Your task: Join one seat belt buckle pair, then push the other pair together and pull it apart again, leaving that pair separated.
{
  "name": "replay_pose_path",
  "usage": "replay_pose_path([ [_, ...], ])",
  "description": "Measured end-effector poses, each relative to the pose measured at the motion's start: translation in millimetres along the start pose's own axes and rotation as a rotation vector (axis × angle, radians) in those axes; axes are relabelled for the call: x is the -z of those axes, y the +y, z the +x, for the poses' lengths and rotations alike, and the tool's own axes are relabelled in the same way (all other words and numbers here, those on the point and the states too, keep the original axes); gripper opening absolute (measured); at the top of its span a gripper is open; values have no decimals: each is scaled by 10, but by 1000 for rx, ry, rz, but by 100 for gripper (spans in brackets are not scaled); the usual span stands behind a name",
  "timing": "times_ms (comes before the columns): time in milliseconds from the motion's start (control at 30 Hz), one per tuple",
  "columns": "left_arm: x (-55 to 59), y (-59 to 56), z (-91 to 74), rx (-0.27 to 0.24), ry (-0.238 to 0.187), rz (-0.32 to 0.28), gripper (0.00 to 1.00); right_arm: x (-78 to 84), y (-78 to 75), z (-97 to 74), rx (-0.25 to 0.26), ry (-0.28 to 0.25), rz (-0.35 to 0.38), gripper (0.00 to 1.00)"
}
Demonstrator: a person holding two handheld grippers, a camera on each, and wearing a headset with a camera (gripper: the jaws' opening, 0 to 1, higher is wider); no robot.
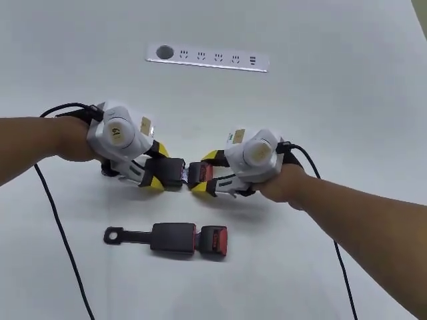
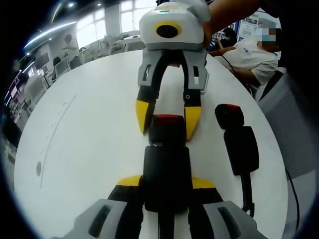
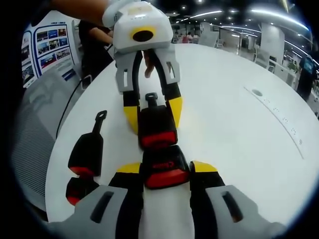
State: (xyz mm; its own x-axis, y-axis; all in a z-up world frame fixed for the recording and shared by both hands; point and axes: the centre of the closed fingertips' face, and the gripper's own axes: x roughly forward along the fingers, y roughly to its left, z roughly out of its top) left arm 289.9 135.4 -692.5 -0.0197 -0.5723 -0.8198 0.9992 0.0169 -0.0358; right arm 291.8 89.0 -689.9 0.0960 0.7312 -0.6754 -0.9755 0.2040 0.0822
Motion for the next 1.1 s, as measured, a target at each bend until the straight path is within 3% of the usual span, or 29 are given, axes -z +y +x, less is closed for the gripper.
replay_pose_path([
  [267,0,-5,-3,-1,0,-1,35,-3,2,-8,-1,-1,5,35],
  [700,-28,-33,-14,-2,18,9,35,144,-41,-100,7,16,19,35],
  [1100,-28,-25,-16,-2,8,-1,35,376,-60,-461,21,51,13,35],
])
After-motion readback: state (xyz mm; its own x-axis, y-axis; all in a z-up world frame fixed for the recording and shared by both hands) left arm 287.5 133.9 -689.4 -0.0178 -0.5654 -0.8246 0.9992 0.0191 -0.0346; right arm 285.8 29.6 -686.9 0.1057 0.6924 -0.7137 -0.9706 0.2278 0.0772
